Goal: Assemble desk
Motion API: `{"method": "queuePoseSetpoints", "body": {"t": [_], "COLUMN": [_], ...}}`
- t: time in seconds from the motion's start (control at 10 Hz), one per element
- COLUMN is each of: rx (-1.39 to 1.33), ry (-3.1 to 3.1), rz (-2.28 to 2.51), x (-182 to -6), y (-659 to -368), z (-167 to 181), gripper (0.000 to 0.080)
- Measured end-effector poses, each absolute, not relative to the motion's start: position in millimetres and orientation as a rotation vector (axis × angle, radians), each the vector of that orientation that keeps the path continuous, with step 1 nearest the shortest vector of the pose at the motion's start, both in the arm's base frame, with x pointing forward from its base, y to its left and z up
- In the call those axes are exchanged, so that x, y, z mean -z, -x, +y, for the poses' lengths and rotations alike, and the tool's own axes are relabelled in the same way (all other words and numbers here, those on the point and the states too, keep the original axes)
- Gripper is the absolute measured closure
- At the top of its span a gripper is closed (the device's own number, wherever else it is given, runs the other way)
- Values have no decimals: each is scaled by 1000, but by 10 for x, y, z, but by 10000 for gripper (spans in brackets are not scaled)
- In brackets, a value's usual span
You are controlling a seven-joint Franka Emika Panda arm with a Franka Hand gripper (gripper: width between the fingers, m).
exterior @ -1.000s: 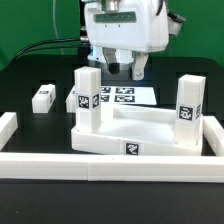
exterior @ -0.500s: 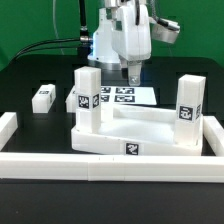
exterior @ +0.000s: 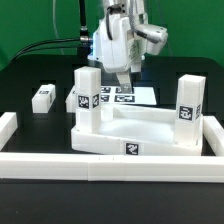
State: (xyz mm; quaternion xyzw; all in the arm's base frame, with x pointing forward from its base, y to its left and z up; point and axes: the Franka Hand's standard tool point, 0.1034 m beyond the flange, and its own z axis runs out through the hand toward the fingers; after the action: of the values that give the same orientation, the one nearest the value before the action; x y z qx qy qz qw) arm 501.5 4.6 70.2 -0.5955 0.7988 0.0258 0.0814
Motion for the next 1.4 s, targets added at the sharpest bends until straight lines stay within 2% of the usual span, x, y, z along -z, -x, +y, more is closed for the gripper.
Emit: {"method": "queuePoseSetpoints", "body": {"t": [0.3, 0.6, 1.2, 1.4], "rx": [-108, -110, -123, -117], "ry": [1798, 1835, 1862, 1890], "rz": [2431, 2445, 2444, 2428], "x": [-431, -253, -182, -144], "y": [-4887, -4792, -4750, -4738], "z": [37, 229, 268, 241], "gripper": [150, 150, 150, 410]}}
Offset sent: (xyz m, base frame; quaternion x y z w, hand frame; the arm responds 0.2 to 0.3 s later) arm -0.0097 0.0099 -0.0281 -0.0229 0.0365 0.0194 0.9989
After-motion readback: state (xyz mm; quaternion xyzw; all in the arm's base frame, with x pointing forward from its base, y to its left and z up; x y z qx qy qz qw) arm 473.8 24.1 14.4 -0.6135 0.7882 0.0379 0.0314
